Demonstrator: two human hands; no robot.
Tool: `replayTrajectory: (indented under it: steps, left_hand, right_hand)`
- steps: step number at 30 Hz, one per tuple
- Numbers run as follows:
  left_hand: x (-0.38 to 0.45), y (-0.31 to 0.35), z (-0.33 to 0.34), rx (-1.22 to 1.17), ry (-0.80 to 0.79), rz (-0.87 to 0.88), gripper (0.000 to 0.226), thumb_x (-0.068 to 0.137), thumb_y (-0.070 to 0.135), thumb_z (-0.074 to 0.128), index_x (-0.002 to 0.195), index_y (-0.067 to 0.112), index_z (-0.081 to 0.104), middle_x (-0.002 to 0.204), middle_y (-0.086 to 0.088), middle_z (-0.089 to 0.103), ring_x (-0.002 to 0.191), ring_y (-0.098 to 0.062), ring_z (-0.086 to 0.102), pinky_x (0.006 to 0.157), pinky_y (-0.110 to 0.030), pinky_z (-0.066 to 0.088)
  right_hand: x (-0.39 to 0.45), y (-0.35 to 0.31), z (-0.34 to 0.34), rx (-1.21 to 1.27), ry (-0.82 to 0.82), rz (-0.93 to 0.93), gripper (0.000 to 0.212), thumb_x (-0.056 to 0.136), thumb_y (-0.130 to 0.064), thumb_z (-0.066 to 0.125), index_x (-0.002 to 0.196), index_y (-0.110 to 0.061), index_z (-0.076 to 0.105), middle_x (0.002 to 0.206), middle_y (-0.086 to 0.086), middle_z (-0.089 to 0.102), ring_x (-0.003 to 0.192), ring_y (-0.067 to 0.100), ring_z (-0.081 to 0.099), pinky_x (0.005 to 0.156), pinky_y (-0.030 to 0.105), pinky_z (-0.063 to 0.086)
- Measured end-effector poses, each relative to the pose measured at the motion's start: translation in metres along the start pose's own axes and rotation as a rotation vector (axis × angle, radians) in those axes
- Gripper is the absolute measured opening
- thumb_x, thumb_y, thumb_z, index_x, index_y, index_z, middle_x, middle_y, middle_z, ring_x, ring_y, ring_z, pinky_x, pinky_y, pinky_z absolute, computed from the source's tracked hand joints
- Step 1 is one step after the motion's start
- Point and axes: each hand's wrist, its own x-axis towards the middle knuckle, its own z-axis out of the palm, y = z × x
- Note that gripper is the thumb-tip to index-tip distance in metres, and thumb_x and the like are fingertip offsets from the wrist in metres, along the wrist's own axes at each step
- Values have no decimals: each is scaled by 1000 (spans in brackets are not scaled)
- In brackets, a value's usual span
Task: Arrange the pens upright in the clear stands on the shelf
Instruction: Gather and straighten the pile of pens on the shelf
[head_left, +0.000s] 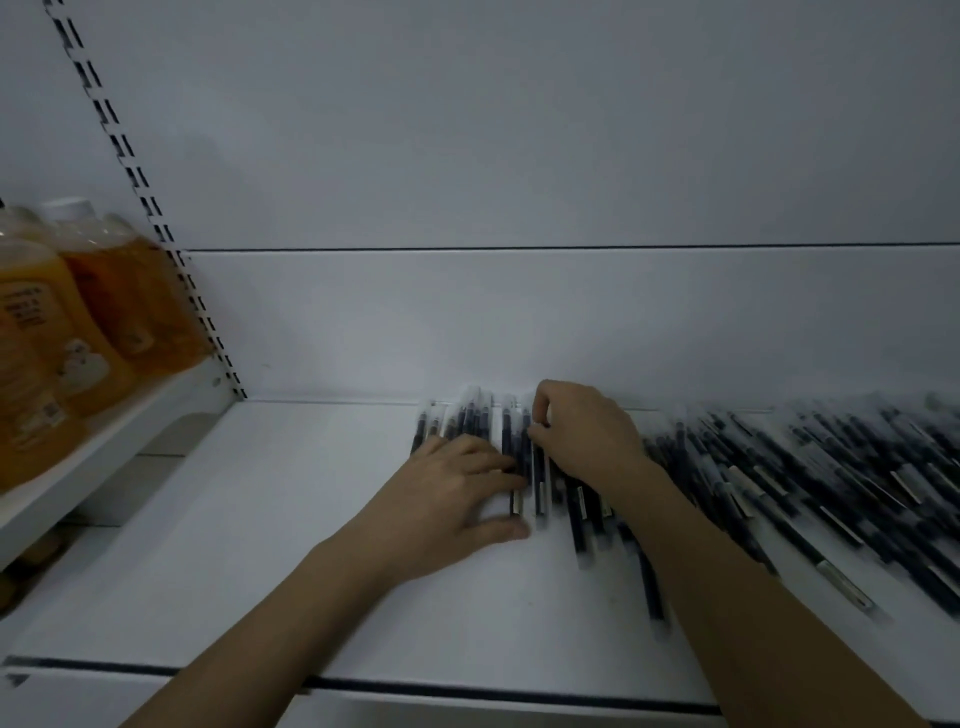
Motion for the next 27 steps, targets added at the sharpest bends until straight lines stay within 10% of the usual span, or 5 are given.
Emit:
replayTrajectory:
  steps: [16,22,27]
  left_hand:
    - [-4,-8,-3,2,-123,-58,68,85,76,44,132,28,59,131,16,60,124,-9,49,97,-29,42]
    - [2,-12,-9,-20,-309,-59,70,90,74,39,150,39,32,156,19,35,149,-7,16,114,-33,23]
    - [5,-17,-5,29,-272,-41,54,99,57,22,146,39,41,152,25,39,139,-9,34,101,-38,34]
  right_hand:
    - [3,-3,2,-11,-34,-165,30,101,-16,50,127,-24,63,116,5,48,86,20,51,75,38,51]
    - [-3,-17,-4,45,-97,-125,18,99,-18,56,98,-12,73,101,3,64,93,22,63,82,35,51]
    - [-2,-15,-18,78,-181,25,11,91,-13,67,87,-6,75,85,6,70,70,13,60,58,18,47]
